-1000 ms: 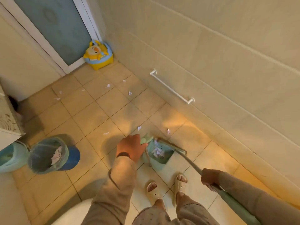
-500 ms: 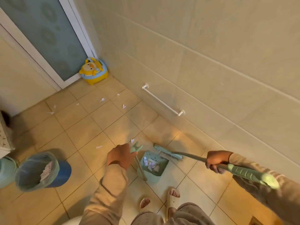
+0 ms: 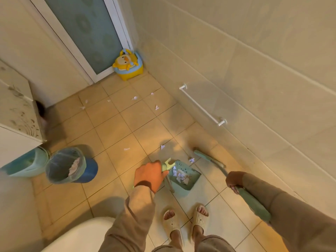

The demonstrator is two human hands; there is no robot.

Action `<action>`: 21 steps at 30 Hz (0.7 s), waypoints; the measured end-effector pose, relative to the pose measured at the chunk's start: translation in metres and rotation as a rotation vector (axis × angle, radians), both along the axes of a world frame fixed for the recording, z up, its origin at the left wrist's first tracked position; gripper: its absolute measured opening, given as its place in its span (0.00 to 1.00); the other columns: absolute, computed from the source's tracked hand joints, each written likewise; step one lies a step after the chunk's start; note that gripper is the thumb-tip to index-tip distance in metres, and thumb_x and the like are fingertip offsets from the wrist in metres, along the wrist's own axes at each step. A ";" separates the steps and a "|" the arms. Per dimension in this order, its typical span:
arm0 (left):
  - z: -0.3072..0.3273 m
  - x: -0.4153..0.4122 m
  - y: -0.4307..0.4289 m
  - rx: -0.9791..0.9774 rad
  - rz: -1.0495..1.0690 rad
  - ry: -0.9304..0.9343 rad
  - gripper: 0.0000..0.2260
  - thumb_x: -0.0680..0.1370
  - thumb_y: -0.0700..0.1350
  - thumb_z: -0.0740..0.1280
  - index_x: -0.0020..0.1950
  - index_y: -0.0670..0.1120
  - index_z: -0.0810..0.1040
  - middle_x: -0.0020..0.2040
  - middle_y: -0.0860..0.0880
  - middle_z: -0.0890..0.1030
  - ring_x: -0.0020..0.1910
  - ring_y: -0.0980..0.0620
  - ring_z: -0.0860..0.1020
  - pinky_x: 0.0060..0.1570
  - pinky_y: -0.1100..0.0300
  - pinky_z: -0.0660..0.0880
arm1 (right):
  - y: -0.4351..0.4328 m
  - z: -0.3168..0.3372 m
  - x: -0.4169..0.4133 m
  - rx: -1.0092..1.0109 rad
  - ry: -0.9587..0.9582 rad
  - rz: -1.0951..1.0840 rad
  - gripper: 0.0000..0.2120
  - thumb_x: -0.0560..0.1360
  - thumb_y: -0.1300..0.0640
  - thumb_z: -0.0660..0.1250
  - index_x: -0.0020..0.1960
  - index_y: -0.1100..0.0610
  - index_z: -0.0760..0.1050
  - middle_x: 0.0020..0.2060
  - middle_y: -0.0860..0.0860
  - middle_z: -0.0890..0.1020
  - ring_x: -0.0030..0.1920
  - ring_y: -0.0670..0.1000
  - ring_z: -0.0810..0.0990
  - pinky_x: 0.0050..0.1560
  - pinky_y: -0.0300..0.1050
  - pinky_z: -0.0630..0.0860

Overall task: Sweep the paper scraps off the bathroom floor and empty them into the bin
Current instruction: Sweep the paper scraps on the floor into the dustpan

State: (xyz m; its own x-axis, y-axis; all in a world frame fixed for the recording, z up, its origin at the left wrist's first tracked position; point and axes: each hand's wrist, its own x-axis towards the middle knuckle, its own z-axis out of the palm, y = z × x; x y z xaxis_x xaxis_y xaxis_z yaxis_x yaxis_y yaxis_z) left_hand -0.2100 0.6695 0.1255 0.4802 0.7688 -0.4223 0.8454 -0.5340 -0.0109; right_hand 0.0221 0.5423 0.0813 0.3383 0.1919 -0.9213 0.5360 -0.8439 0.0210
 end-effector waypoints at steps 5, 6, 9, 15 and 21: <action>0.001 -0.004 0.005 -0.002 -0.001 -0.010 0.17 0.78 0.57 0.59 0.56 0.45 0.74 0.52 0.45 0.82 0.50 0.44 0.80 0.46 0.55 0.74 | -0.032 0.006 -0.017 -0.154 0.220 -0.027 0.16 0.77 0.65 0.55 0.31 0.58 0.64 0.17 0.47 0.71 0.22 0.43 0.69 0.20 0.29 0.65; 0.001 -0.005 0.006 -0.007 -0.002 -0.015 0.17 0.78 0.57 0.58 0.56 0.45 0.74 0.53 0.45 0.82 0.51 0.44 0.80 0.47 0.55 0.74 | -0.036 0.010 -0.016 -0.155 0.273 -0.100 0.16 0.78 0.65 0.54 0.31 0.58 0.64 0.14 0.48 0.70 0.19 0.43 0.69 0.19 0.30 0.65; 0.001 -0.011 0.009 -0.040 0.018 -0.025 0.17 0.78 0.58 0.58 0.57 0.46 0.73 0.54 0.45 0.81 0.53 0.45 0.79 0.48 0.55 0.73 | -0.046 0.018 -0.007 -0.123 0.256 -0.175 0.17 0.78 0.65 0.55 0.31 0.58 0.63 0.14 0.48 0.69 0.15 0.43 0.68 0.17 0.31 0.64; 0.004 -0.024 0.018 -0.062 0.041 -0.008 0.19 0.78 0.58 0.57 0.58 0.45 0.73 0.54 0.46 0.81 0.53 0.46 0.79 0.48 0.56 0.74 | -0.050 0.032 -0.001 -0.097 0.305 -0.365 0.23 0.79 0.64 0.53 0.25 0.59 0.65 0.11 0.48 0.67 0.12 0.43 0.67 0.16 0.31 0.62; 0.009 -0.040 0.032 -0.057 0.067 -0.032 0.20 0.77 0.59 0.59 0.59 0.46 0.74 0.56 0.46 0.81 0.56 0.46 0.79 0.52 0.56 0.74 | -0.013 0.040 -0.013 -0.036 0.226 -0.298 0.20 0.78 0.64 0.54 0.27 0.59 0.63 0.11 0.49 0.67 0.12 0.44 0.66 0.17 0.31 0.63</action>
State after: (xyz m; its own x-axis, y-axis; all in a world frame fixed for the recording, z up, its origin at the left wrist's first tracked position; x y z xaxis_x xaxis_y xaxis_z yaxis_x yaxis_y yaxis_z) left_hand -0.2496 0.7015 0.1348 0.4422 0.7749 -0.4517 0.8789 -0.4749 0.0458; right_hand 0.0090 0.5293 0.1213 0.1620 0.0816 -0.9834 0.2620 -0.9644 -0.0369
